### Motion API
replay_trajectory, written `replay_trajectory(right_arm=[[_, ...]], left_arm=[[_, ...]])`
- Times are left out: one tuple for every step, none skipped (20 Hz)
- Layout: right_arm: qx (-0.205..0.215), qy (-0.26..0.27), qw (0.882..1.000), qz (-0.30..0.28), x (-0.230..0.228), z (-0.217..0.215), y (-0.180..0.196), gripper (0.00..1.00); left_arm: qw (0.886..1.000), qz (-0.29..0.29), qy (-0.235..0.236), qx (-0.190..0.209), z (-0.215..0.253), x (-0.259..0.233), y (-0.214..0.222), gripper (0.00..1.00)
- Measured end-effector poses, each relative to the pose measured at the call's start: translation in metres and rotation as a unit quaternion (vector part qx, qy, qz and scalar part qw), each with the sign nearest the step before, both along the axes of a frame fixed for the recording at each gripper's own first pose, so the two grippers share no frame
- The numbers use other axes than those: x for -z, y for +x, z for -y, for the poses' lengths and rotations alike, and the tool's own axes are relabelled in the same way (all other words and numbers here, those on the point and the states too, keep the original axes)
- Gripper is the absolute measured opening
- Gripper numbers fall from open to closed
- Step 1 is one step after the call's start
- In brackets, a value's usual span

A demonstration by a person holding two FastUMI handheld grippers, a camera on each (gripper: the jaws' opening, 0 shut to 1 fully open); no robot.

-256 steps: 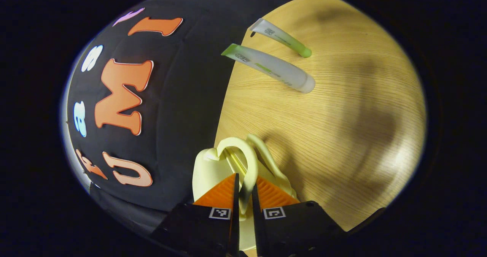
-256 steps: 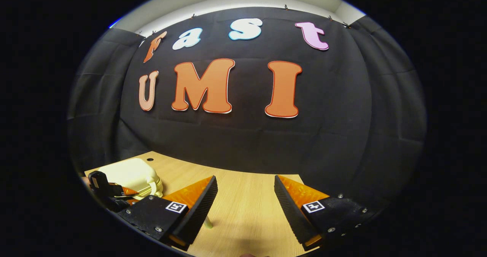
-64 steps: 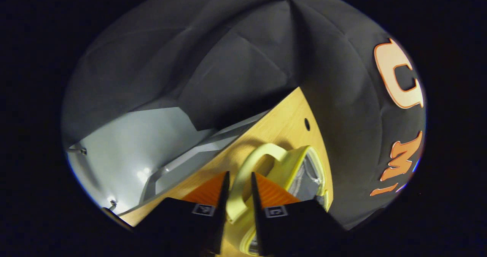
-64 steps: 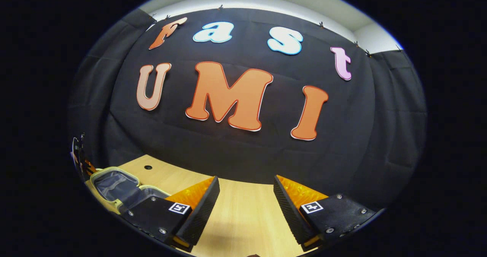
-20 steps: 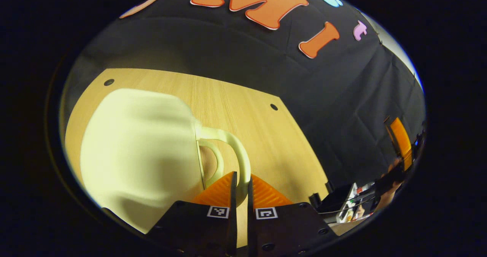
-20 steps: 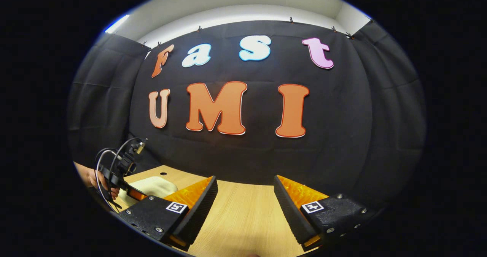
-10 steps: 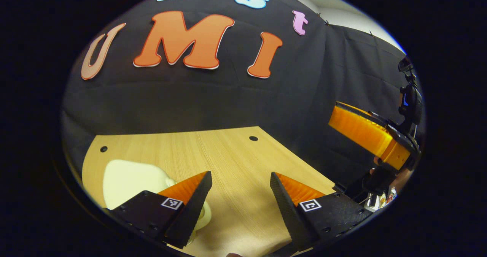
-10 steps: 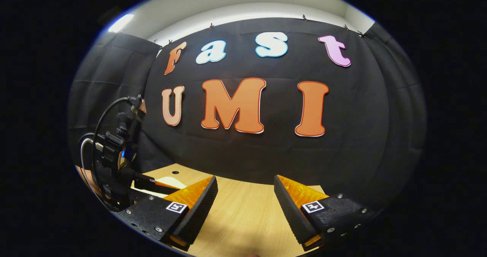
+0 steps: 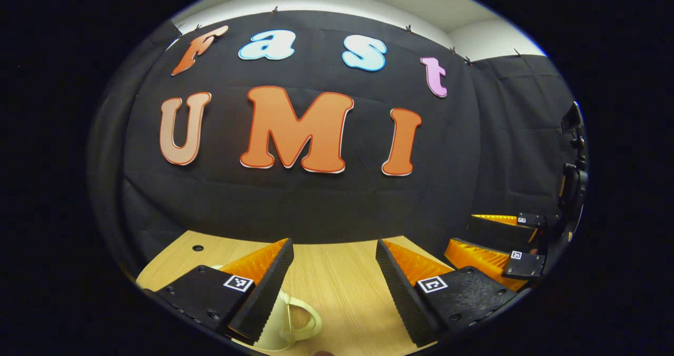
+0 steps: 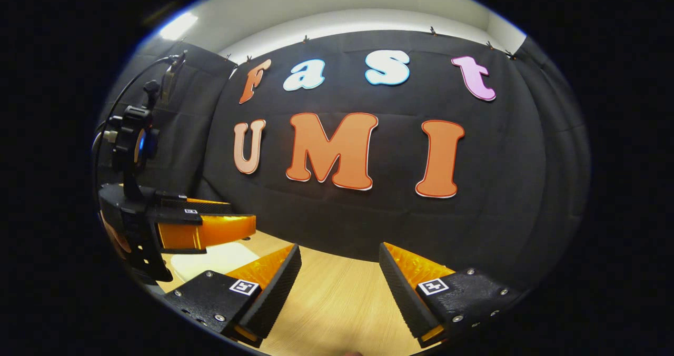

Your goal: First open the suitcase, pack the skin care products into it, and then close the suitcase.

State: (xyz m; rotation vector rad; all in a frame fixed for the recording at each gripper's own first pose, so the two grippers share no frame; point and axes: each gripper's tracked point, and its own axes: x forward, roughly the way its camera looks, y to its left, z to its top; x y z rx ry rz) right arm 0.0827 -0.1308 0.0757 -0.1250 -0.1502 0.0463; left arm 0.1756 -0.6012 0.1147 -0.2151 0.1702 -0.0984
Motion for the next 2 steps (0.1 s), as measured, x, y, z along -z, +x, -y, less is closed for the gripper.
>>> replay_trajectory(right_arm=[[-0.005,-0.003,1.0,0.007,-0.0035,-0.0024,0.0008,0.94],[-0.011,-0.004,1.0,0.013,-0.0076,-0.0056,0.0015,0.94]], left_arm=[[1.0,0.009,0.005,-0.01,-0.0046,-0.0066,-0.0012,0.97],[1.0,0.019,0.009,-0.02,-0.0087,-0.0123,-0.0032,0.97]])
